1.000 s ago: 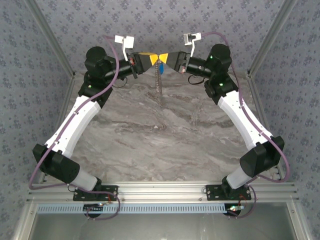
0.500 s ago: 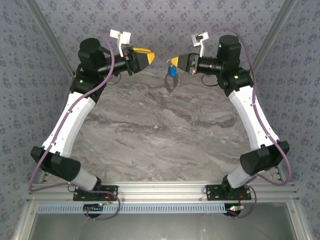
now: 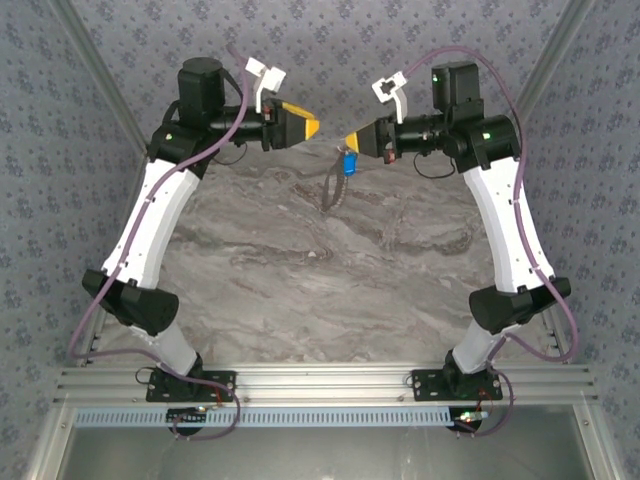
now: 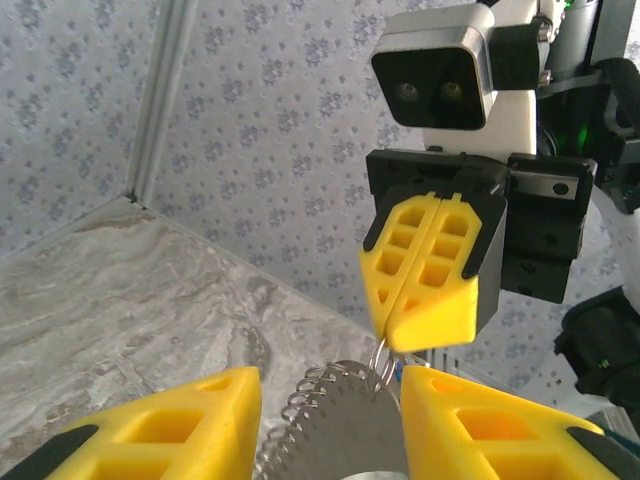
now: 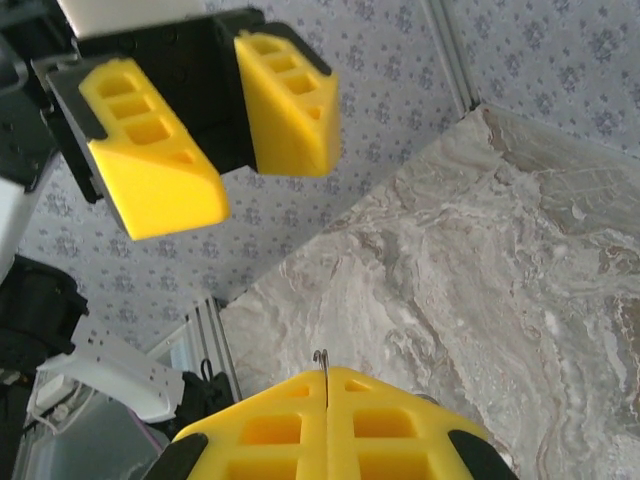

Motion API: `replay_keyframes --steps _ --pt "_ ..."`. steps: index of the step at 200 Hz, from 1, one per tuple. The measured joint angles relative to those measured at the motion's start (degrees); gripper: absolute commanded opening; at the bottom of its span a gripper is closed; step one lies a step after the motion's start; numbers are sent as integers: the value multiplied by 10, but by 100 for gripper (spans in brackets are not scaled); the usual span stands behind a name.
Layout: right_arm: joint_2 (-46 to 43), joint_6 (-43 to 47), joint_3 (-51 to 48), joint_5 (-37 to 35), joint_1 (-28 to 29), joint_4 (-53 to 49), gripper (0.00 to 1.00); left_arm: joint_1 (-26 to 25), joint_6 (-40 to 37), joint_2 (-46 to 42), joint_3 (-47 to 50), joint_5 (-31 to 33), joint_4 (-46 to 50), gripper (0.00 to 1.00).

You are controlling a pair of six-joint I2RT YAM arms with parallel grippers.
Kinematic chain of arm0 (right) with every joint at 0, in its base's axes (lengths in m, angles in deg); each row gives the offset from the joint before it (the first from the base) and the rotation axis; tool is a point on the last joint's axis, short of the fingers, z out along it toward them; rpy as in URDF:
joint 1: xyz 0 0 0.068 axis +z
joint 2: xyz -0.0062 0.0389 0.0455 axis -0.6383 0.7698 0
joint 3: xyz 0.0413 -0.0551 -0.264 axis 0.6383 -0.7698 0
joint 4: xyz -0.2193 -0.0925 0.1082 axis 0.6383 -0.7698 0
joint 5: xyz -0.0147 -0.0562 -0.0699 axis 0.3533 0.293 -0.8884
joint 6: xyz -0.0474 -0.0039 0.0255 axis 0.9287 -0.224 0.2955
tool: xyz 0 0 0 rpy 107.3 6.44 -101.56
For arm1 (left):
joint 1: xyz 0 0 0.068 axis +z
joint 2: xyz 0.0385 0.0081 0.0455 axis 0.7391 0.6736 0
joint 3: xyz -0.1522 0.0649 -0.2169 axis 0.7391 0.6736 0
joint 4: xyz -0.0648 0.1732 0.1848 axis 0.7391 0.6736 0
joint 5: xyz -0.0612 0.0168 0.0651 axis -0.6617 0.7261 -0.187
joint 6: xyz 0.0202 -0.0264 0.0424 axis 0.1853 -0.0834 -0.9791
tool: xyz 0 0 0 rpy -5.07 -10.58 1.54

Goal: Put the keys on the keyring

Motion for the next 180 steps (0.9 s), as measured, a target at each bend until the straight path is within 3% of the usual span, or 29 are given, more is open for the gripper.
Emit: replay_keyframes --steps 70,180 --pt "18 30 19 -4 24 -46 0 -21 -36 22 -30 -34 61 36" --pt "18 28 19 1 22 -37 0 -35 -71 31 -30 -46 112 33"
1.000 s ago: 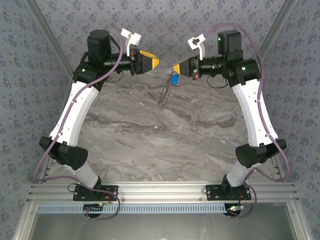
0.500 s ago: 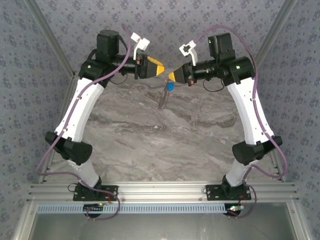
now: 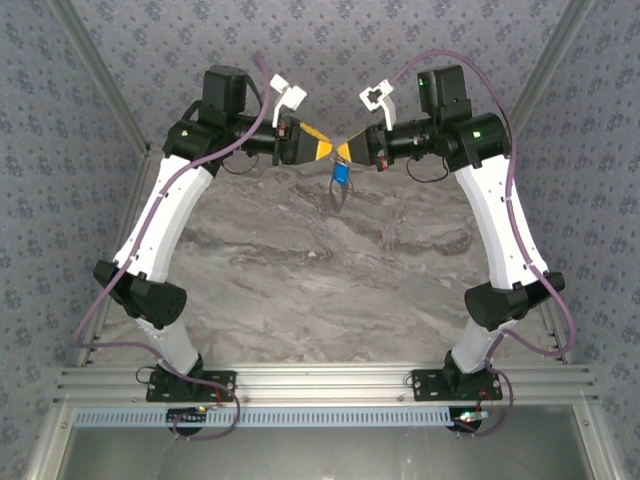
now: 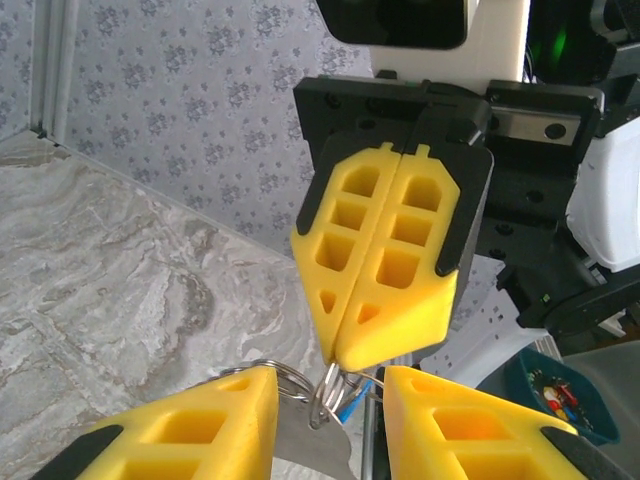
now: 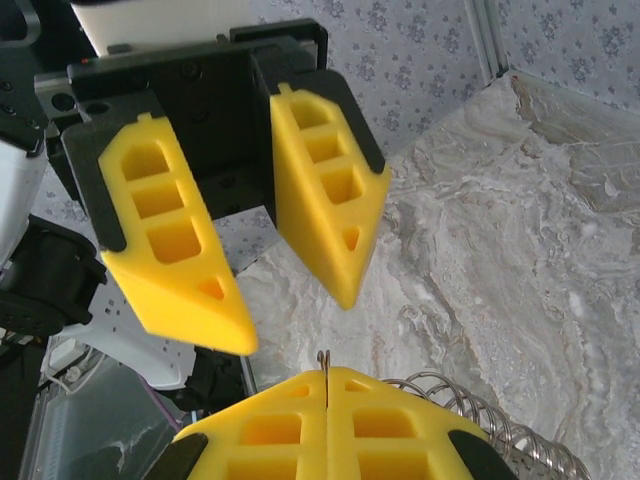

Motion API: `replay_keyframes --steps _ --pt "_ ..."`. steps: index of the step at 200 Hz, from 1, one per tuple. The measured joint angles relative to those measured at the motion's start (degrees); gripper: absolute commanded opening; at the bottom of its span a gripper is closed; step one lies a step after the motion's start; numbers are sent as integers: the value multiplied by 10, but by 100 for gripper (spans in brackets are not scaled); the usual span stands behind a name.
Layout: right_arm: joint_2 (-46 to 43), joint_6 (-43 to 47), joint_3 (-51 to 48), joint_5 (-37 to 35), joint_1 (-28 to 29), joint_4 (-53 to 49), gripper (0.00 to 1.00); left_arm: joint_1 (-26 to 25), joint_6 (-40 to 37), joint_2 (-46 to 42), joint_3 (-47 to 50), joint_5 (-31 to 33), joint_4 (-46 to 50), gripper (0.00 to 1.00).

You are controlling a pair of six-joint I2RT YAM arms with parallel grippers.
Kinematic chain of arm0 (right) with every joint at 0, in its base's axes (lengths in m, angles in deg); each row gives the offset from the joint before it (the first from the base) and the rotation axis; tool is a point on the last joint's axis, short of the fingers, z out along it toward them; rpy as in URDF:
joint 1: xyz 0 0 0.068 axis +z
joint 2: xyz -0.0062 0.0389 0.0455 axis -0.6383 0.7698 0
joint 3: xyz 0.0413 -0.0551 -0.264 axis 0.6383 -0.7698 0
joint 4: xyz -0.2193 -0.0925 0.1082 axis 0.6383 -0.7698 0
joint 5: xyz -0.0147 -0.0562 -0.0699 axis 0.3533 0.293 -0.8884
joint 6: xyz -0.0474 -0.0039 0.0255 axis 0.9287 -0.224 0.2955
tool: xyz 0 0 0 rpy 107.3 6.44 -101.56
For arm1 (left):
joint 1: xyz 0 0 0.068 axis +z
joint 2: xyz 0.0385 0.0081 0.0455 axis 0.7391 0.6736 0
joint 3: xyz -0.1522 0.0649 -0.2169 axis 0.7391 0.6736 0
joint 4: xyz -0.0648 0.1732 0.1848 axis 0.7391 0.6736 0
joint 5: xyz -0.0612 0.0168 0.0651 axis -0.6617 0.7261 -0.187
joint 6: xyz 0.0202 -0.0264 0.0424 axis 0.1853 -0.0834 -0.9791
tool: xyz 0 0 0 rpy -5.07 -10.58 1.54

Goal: Put the keys on the keyring

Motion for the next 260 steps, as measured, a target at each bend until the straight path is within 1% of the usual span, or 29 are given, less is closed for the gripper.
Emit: replay_keyframes --steps 34,94,124,147,187,190,198,204,220,229,260 --pt "0 -7 0 8 -2 16 0 -6 0 3 0 -5 1 32" --pt "0 -20 -9 21 -2 40 0 -13 -7 8 0 -7 4 20" --pt "0 -21 -13 21 -2 43 0 -13 -9 10 0 -7 4 19" --pt "0 -21 -16 22 -4 43 0 -13 -10 11 0 -7 5 0" --pt "0 -24 -17 26 -7 49 0 -12 -8 11 0 -7 2 0" --pt "-1 -24 -18 26 -7 50 3 -12 -8 11 0 -6 2 0" --pt "-2 -30 -21 28 -9 54 20 -12 -8 11 0 -6 -1 0" --pt "-5 -35 -27 30 -10 61 25 -12 -6 11 0 -5 -3 0" --pt "-21 -61 -64 39 -23 102 32 -12 3 11 0 -7 -20 0" --pt "-34 -78 -93 48 -33 134 33 -12 8 11 0 -6 -29 0" --pt "-99 -192 -226 81 -83 299 42 -12 30 11 0 -7 -62 0"
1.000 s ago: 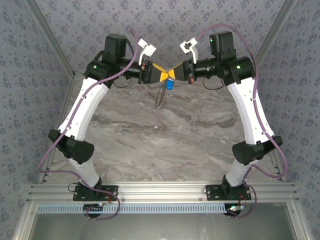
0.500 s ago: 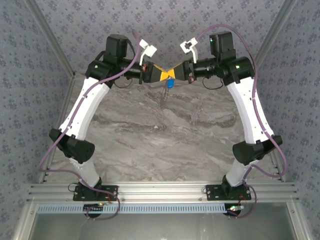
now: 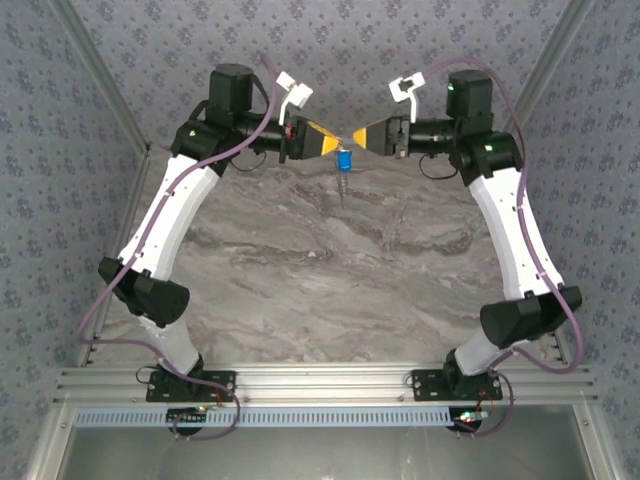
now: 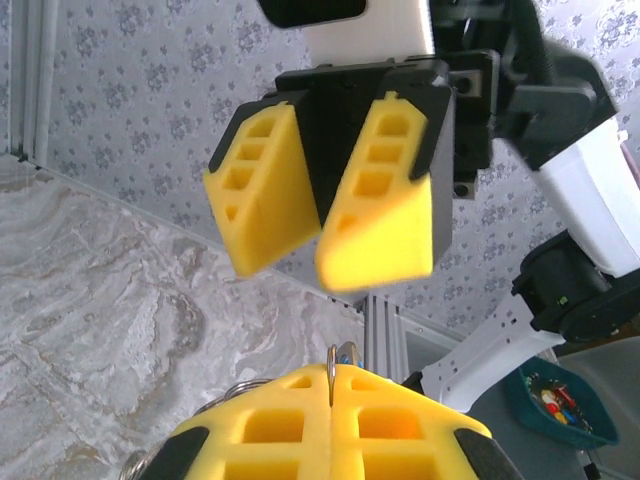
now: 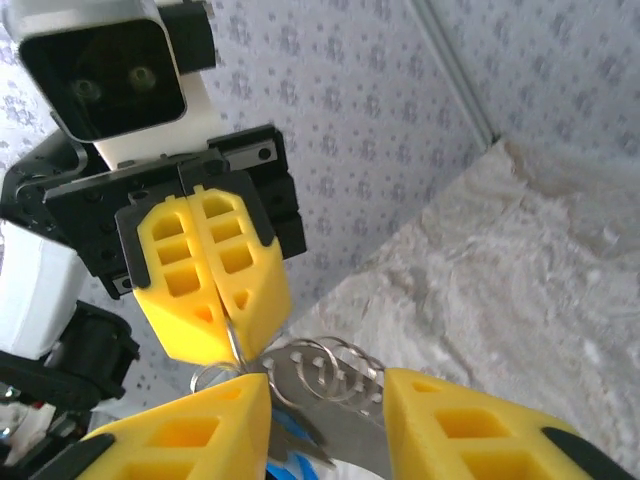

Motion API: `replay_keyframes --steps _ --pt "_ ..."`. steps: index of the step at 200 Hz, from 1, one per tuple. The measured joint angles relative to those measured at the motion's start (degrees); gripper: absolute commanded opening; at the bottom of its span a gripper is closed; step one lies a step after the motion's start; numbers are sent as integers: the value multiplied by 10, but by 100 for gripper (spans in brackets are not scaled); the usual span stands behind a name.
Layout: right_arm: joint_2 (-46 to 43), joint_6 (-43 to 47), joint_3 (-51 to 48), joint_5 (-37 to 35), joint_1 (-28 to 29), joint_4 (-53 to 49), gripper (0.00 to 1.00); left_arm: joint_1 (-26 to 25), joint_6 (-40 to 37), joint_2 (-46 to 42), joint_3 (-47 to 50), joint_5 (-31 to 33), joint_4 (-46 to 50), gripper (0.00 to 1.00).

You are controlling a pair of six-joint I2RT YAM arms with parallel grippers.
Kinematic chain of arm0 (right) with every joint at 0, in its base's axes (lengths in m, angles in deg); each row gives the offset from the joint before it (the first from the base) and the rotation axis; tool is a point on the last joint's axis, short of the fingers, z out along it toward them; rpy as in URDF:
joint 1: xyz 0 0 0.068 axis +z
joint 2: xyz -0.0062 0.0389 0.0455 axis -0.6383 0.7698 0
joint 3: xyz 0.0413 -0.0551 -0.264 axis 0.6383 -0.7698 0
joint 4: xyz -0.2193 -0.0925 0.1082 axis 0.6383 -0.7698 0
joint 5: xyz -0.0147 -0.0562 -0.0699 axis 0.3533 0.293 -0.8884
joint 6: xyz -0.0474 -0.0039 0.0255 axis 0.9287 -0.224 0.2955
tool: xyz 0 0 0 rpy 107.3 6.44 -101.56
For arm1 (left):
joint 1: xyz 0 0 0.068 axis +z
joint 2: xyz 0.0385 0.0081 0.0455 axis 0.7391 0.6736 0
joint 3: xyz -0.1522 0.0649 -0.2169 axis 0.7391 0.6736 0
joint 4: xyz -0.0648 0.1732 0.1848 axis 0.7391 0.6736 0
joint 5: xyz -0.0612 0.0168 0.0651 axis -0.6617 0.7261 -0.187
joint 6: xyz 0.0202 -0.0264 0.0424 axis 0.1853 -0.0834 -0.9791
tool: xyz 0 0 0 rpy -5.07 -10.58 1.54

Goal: Put the keys on the keyring

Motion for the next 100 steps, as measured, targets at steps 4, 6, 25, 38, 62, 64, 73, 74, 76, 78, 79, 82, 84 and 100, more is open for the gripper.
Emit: replay_keyframes --steps 4,6,25,38,62,64,73,74,76,78,79,82,84,100 --pt "-5 -11 -12 3 -4 18 44 0 3 0 0 0 -3 0" --pt "-8 -21 -19 5 -7 29 45 0 3 0 0 0 -4 0" --pt "-23 -71 -57 20 -13 104 50 0 12 0 0 0 -15 0" --pt "-25 -94 -67 28 -9 139 54 0 17 0 -4 0 -17 0" --pt "-26 -112 -76 37 5 174 58 0 24 2 -12 0 -22 0" --pt "-26 -113 -77 38 6 176 58 0 25 2 -13 0 -23 0" --pt "-26 -115 -80 40 9 181 59 0 27 3 -16 0 -25 0" --pt "-26 -116 -81 40 10 182 59 0 27 3 -16 0 -25 0" --pt "-26 -116 -82 40 11 184 59 0 27 3 -16 -1 -26 0" --pt "-26 -117 -82 40 12 185 59 0 27 3 -17 0 -26 0" --pt "-26 -117 -83 40 12 186 59 0 27 3 -17 0 -26 0" --pt "-27 -117 -84 40 14 187 59 0 27 3 -18 -1 -26 0" --pt "-27 -118 -85 40 15 188 59 0 28 3 -18 0 -27 0" --pt "-27 -121 -91 42 21 193 59 0 31 3 -23 -1 -27 0"
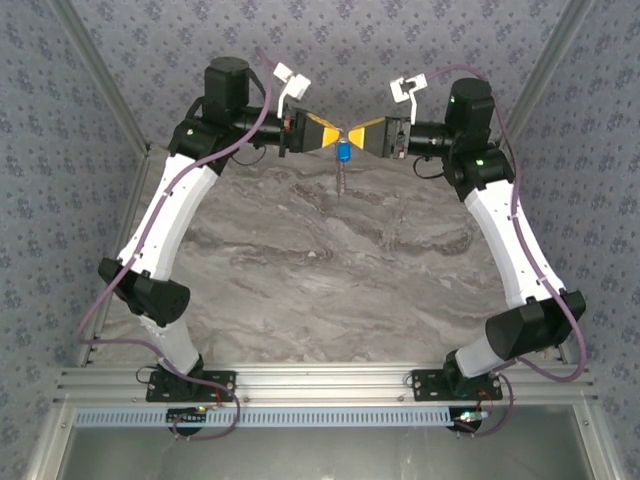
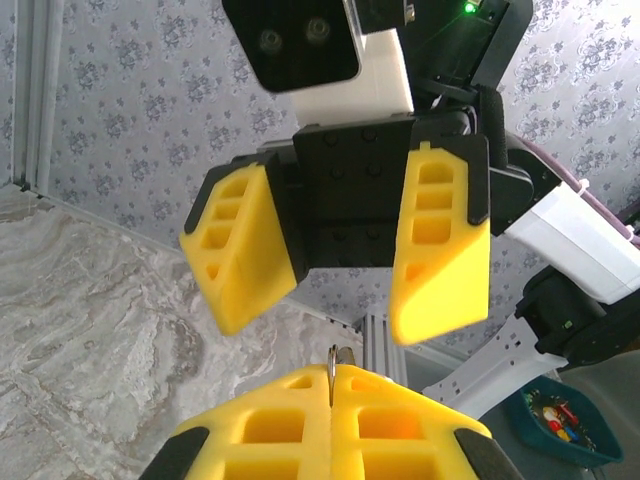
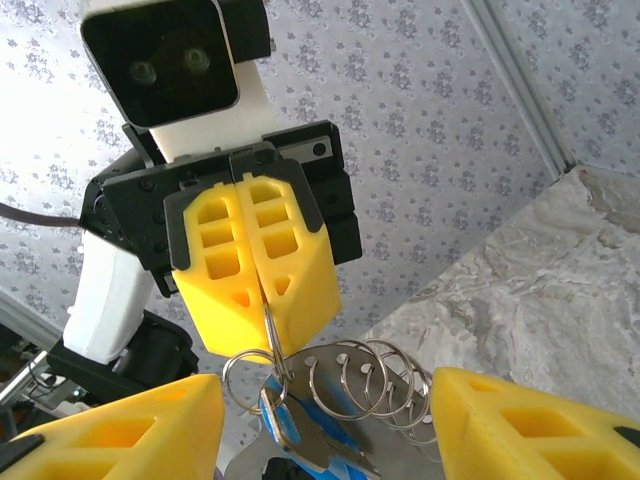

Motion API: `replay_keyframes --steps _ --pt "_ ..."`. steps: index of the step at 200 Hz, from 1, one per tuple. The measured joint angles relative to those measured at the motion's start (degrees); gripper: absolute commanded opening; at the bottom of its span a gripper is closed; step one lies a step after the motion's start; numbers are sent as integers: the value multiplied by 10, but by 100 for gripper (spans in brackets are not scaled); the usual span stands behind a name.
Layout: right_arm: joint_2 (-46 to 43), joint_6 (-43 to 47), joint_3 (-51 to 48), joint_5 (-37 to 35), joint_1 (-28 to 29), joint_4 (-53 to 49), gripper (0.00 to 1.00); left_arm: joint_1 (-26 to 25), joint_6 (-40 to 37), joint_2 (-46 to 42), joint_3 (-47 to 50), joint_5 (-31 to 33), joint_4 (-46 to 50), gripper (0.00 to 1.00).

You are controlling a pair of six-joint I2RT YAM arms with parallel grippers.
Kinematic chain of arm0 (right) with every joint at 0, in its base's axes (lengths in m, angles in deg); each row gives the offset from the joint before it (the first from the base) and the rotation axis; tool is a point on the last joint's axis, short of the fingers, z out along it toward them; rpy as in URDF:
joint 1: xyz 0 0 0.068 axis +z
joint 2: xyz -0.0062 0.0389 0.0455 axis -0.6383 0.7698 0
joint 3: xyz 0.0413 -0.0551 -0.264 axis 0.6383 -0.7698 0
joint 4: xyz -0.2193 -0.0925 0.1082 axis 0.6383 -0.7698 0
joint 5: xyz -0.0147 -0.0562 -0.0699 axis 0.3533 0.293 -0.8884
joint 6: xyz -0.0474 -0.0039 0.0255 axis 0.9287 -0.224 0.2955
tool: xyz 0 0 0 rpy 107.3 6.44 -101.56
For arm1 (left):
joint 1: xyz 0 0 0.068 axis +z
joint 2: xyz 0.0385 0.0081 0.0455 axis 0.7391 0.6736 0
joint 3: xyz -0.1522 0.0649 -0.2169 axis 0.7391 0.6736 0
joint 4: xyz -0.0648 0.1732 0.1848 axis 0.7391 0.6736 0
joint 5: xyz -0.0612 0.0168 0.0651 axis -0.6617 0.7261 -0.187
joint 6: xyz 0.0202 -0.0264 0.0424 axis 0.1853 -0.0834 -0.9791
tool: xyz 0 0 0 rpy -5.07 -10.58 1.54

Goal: Put the keys on the keyring

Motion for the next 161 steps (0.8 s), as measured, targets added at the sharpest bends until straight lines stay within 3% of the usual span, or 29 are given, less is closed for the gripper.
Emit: replay_keyframes --steps 57,80,95,161 --pt "-6 -2 -28 4 18 11 52 0 3 6 -19 -1 -2 0" --pt "-10 -3 -38 6 21 16 24 0 4 8 -21 -1 -2 0" --pt "-13 -10 -42 11 21 22 0 0 5 8 -20 2 -2 0" --pt "-30 -16 -74 9 27 34 0 7 12 4 -4 24 -21 0"
